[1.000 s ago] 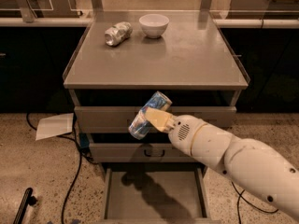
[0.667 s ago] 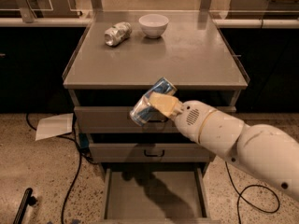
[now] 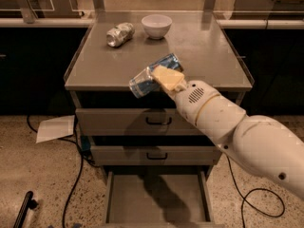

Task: Pick redbull can from bottom drawer and place on counter

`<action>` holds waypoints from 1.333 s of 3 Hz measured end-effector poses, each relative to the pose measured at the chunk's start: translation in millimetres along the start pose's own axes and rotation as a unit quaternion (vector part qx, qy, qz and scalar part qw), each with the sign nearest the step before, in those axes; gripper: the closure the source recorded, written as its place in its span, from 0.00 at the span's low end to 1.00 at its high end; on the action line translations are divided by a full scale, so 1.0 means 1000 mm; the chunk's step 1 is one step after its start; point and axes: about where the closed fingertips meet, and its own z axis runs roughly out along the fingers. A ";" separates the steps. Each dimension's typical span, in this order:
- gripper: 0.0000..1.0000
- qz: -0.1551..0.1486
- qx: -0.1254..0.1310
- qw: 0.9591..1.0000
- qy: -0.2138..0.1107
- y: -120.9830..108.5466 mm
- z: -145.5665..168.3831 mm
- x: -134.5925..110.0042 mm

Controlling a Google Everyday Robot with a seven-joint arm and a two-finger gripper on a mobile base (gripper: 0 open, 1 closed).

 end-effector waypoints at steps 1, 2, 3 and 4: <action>1.00 0.045 0.015 0.998 -0.043 -0.003 0.028 -0.007; 1.00 0.073 0.054 0.992 -0.093 -0.021 0.054 -0.018; 1.00 0.058 0.107 0.985 -0.119 -0.044 0.070 -0.028; 1.00 0.024 0.155 0.980 -0.126 -0.060 0.084 -0.035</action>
Offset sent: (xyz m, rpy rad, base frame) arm 0.1075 0.0117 -0.0291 0.1524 0.1428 -0.4006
